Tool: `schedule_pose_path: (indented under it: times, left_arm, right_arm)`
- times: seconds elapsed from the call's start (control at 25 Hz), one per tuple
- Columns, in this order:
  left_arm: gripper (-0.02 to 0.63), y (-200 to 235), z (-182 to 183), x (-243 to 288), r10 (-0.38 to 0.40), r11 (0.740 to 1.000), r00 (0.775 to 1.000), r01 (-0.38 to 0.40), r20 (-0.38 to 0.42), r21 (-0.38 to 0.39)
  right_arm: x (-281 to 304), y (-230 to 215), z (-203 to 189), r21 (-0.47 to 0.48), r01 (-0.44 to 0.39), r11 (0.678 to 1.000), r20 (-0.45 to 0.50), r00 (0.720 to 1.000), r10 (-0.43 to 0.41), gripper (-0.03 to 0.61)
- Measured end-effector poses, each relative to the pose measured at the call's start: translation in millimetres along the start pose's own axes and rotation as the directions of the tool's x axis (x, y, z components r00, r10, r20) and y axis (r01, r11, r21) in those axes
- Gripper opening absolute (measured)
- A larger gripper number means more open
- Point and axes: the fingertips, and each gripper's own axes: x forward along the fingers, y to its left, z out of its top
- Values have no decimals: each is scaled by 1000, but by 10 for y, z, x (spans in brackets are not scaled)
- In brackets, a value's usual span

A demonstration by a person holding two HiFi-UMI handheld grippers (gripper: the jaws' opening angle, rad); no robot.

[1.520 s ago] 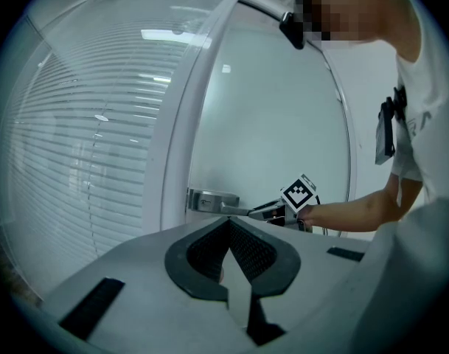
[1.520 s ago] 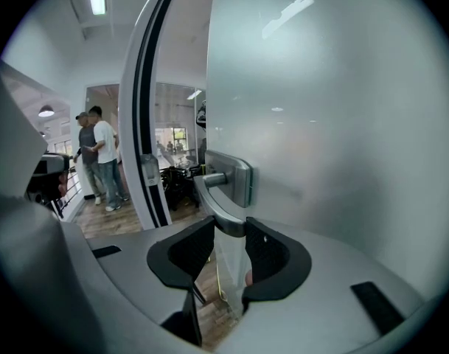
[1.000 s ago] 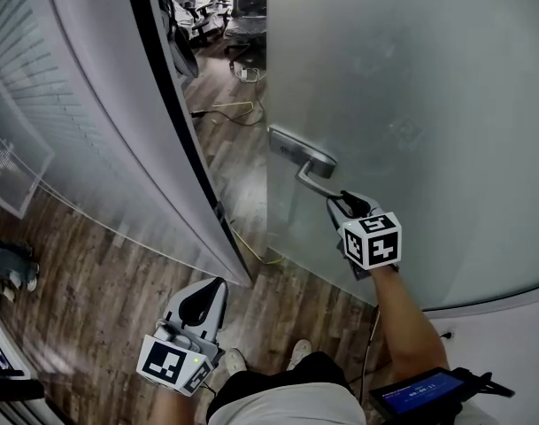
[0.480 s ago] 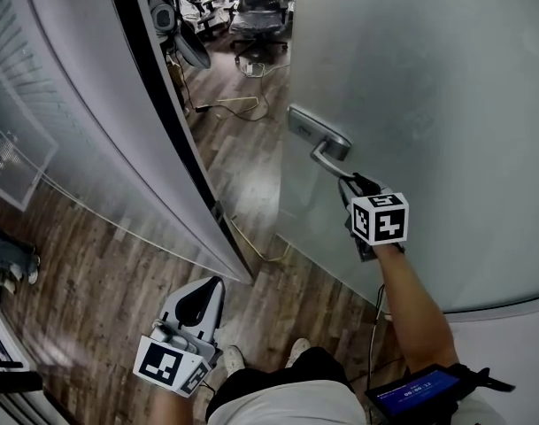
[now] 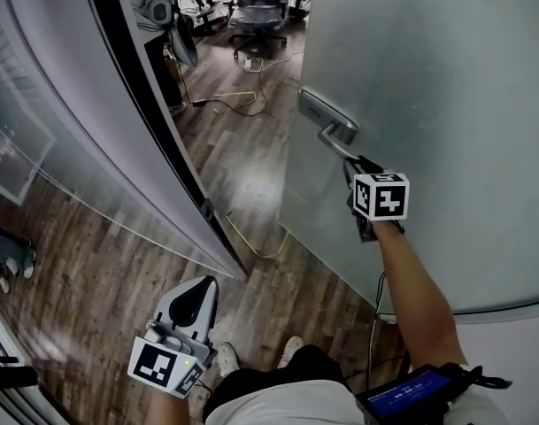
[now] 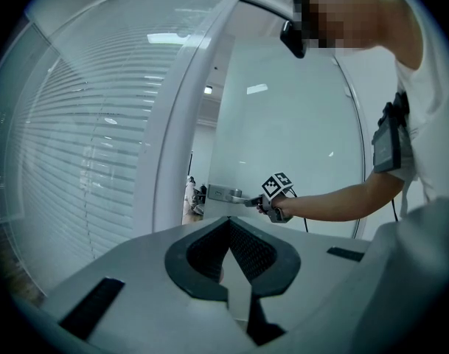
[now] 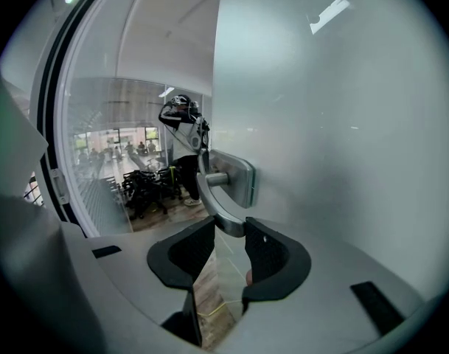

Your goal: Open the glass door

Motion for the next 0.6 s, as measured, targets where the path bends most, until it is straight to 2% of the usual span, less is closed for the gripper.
schedule_pose_path:
  times: [0.36, 0.6]
  left_arm:
    - [0, -26, -19, 21, 35, 999, 999, -35, -2, -11]
    - [0, 36, -153, -47, 63, 998, 998, -63, 0, -15]
  right_arm:
    - [194, -356, 106, 4, 37, 999, -4, 999, -37, 130]
    - [336, -496, 64, 26, 64, 998, 6, 998, -64, 127]
